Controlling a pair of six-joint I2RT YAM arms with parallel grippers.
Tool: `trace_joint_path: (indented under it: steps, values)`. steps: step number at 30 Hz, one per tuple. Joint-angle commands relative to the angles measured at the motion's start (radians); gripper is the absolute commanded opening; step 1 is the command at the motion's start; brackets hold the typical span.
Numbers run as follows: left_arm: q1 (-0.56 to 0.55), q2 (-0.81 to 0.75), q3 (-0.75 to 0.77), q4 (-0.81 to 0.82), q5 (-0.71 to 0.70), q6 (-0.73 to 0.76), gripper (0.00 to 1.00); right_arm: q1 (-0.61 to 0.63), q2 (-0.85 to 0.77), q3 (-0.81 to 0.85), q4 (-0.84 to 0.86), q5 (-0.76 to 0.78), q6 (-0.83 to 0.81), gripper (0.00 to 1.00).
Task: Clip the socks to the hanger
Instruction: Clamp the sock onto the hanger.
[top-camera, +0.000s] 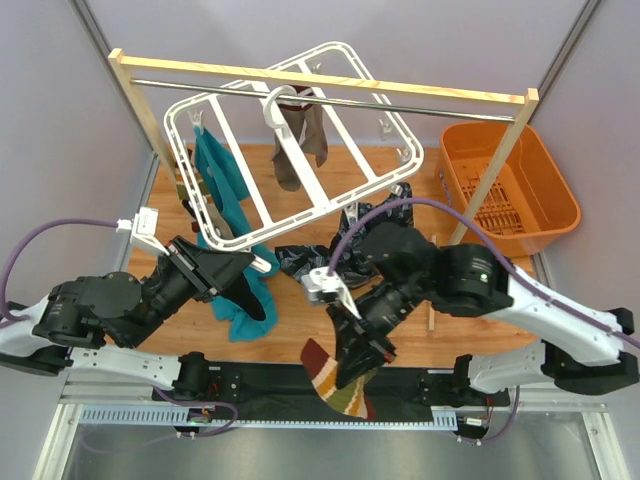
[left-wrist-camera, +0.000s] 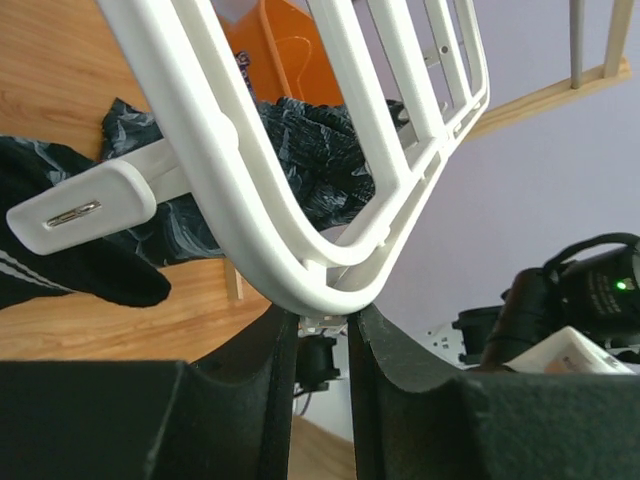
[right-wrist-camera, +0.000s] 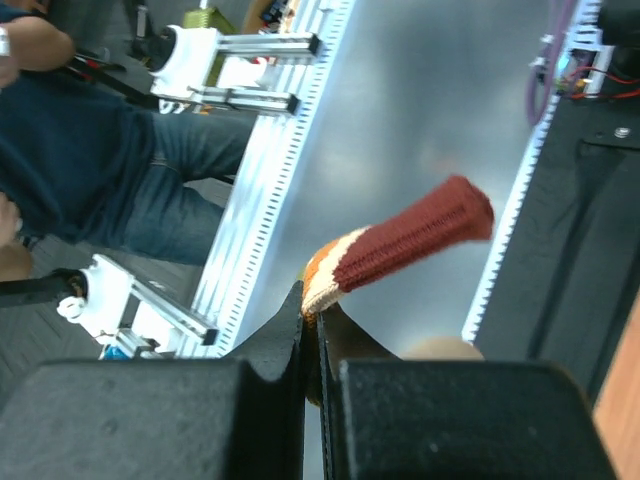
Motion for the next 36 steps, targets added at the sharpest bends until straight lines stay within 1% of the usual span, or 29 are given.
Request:
trace_joint_path:
  steps: [1, 2, 3, 4, 5, 6, 9, 12, 13, 15, 17, 22, 25, 29, 36]
  values:
    - [-0.004, -0.015, -0.012, 0.079, 0.035, 0.042, 0.0, 0.007, 0.078, 0.114, -0.028, 0.053, -0.11, 0.0]
    - [-0.004, -0.014, -0.015, 0.092, 0.04, 0.058, 0.0, 0.007, 0.089, 0.126, -0.014, 0.067, -0.111, 0.0]
    - [-0.002, -0.017, -0.017, 0.106, 0.048, 0.075, 0.0, 0.007, 0.102, 0.166, -0.011, 0.109, -0.11, 0.0]
    - [-0.002, -0.017, -0.015, 0.12, 0.051, 0.091, 0.0, 0.007, 0.12, 0.18, -0.005, 0.142, -0.11, 0.0]
    - [-0.002, -0.017, -0.011, 0.125, 0.054, 0.101, 0.0, 0.005, 0.123, 0.188, 0.008, 0.21, -0.099, 0.0]
    - [-0.002, -0.015, -0.008, 0.126, 0.054, 0.107, 0.0, 0.0, 0.129, 0.191, 0.02, 0.237, -0.088, 0.0]
    - [-0.002, -0.017, -0.006, 0.137, 0.055, 0.119, 0.0, -0.023, 0.123, 0.15, 0.122, 0.242, -0.039, 0.0]
    - [-0.002, -0.026, -0.009, 0.145, 0.054, 0.122, 0.0, -0.042, 0.099, 0.07, 0.196, 0.228, -0.009, 0.0]
    - [-0.002, -0.032, -0.012, 0.148, 0.052, 0.121, 0.0, -0.052, 0.093, 0.042, 0.243, 0.234, 0.01, 0.0]
    - [-0.002, -0.038, -0.012, 0.145, 0.048, 0.118, 0.0, -0.053, 0.091, 0.036, 0.259, 0.286, 0.008, 0.0]
    - [-0.002, -0.04, -0.012, 0.157, 0.048, 0.112, 0.0, -0.061, 0.1, 0.042, 0.258, 0.303, -0.001, 0.0]
    - [-0.002, -0.043, -0.006, 0.165, 0.057, 0.153, 0.0, -0.085, 0.154, 0.108, 0.197, 0.248, -0.05, 0.0]
    - [-0.002, -0.058, -0.017, 0.168, 0.072, 0.167, 0.0, -0.139, 0.184, 0.145, 0.19, 0.097, -0.057, 0.0]
    - [-0.002, -0.081, -0.041, 0.191, 0.075, 0.174, 0.0, -0.161, 0.24, 0.198, 0.135, 0.049, -0.09, 0.0]
    - [-0.002, -0.079, -0.041, 0.223, 0.091, 0.22, 0.0, -0.164, 0.263, 0.235, 0.138, -0.002, -0.099, 0.0]
